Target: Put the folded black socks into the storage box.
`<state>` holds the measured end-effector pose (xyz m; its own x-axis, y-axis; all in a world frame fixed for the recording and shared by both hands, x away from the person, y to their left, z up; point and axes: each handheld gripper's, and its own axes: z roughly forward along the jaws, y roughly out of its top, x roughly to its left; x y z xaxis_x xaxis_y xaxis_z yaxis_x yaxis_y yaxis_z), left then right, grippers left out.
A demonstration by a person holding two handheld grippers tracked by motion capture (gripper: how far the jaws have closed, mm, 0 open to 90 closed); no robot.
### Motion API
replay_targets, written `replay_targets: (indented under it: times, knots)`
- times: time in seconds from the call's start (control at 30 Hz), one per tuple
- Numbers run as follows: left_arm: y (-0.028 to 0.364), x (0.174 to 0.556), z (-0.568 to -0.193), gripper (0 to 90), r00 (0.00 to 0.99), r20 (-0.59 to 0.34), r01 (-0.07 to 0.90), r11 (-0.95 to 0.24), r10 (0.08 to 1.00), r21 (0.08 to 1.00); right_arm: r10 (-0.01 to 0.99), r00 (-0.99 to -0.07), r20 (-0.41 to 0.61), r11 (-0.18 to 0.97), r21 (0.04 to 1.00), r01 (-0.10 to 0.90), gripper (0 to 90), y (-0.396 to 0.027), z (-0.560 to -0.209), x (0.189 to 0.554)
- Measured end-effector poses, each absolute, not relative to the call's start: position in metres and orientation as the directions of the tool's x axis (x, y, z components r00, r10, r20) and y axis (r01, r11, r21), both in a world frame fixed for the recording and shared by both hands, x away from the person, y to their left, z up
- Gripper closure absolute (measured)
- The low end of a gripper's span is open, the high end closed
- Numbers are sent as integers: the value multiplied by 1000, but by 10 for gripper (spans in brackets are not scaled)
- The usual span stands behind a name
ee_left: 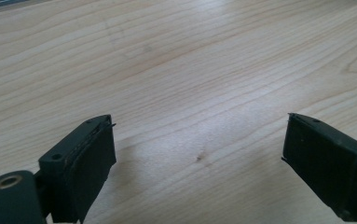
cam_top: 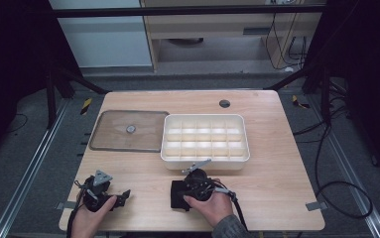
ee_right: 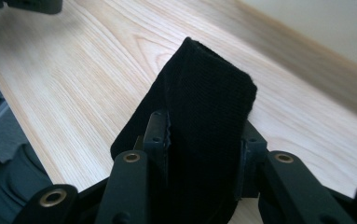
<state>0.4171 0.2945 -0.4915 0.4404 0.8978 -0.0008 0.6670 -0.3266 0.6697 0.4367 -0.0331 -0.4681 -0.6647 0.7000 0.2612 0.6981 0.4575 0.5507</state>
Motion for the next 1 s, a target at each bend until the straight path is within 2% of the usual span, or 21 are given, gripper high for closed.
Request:
replay_targets:
  times: [0.43,0.57,1.0]
  knots:
    - [304,424,-500,38,420,10,673,-319,907,667,743,-646,176,430,614,662,646,-96,-430,424]
    - [304,425,-502,35,419,4,679,-316,908,663,763,-634,127,448,602,661,644,-110,-428,418]
    - [304,425,-507,4,420,24,643,-316,907,698,806,-584,98,378,673,635,641,-159,-392,422]
